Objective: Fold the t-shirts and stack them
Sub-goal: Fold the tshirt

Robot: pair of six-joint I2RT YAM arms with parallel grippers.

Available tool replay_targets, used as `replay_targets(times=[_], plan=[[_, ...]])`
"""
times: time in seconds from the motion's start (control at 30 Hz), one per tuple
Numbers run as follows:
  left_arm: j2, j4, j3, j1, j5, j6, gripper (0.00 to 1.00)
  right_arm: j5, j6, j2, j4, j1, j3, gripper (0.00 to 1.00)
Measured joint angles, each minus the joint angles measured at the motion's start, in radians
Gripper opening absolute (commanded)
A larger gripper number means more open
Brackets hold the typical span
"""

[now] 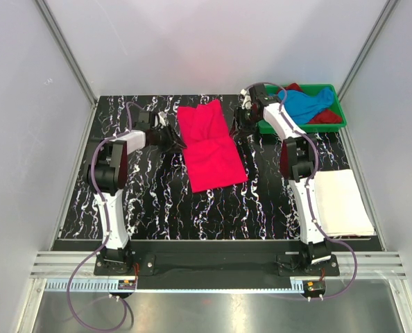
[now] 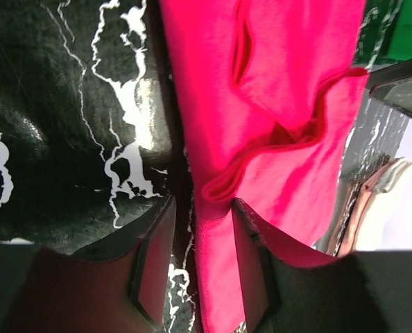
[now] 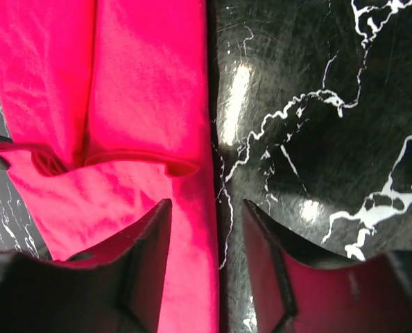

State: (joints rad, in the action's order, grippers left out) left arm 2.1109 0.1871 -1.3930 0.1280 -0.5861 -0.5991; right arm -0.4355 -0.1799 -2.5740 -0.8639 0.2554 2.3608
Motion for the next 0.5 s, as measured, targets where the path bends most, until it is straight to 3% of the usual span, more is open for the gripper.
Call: replay_targets(times=[0.37,0.5], plan=[[0.032,-0.014,-0.039,0.003,-0.004,-0.021,0.39,-0.045,-0.008,-0.028,0.008,0.000,0.017,0.49],[0.034,-0.024,-0.039,0.003,-0.006,-0.036,0.34,-0.068,-0.024,-0.035,0.016,0.000,0.024,0.40]])
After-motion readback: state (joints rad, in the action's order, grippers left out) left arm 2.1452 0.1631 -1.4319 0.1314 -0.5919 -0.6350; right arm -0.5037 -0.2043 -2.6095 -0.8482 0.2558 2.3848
